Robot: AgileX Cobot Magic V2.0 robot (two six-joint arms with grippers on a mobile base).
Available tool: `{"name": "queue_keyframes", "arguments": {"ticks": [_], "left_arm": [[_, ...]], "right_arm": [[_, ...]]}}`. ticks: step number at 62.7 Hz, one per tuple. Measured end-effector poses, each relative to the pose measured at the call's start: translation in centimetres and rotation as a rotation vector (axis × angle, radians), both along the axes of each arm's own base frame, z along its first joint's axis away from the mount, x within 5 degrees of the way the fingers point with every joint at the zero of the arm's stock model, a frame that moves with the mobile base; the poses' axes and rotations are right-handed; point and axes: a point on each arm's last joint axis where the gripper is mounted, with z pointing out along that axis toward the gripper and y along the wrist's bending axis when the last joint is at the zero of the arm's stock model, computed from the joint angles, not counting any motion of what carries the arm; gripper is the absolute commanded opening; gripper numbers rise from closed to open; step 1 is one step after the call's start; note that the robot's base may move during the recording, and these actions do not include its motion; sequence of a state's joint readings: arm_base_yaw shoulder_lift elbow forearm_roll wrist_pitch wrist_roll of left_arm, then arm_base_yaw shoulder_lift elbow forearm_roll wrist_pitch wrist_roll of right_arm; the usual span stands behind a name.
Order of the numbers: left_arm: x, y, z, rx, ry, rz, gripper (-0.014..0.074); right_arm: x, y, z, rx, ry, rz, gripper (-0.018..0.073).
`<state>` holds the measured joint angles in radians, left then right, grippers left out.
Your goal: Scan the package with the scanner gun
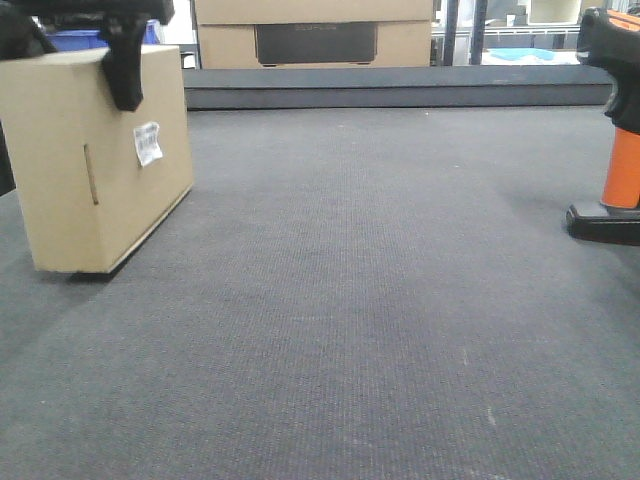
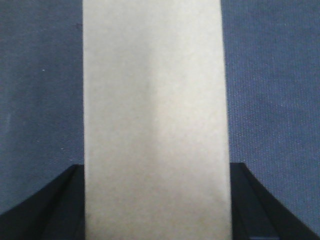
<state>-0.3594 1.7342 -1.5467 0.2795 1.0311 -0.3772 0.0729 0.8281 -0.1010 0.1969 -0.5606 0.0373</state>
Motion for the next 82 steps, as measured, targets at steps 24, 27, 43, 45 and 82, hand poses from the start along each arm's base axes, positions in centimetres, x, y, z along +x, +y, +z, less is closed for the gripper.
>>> {"name": "queue_keyframes", "arguments": {"ticks": [24, 27, 43, 45, 82], "left_arm": [[0.1, -0.1, -0.1, -0.013, -0.010, -0.004, 0.0598], [0.1, -0.1, 0.0, -0.013, -0.012, -0.004, 0.0598], [-1.9, 0.7, 3.8, -0.050, -0.110, 0.002, 0.0598], [-2.3, 0.8, 4.3, -0.052, -0.124, 0.002, 0.0598], [-12.2, 4.4, 4.4, -0.203, -0.271, 0.099, -0.0111]], "right_arm": [[0.0, 0.1, -0.4, 0.002, 0.047, 0.007, -0.0169], [0.0, 0.1, -0.4, 0.002, 0.047, 0.007, -0.0169], [0.0, 0.1, -0.4, 0.002, 0.048, 0.008, -0.0169], [0.0, 0.1, -0.4, 0.002, 0.048, 0.008, -0.0169], [-0.2, 0.2, -1.1, 0.008, 0.120, 0.019, -0.0169]]}}
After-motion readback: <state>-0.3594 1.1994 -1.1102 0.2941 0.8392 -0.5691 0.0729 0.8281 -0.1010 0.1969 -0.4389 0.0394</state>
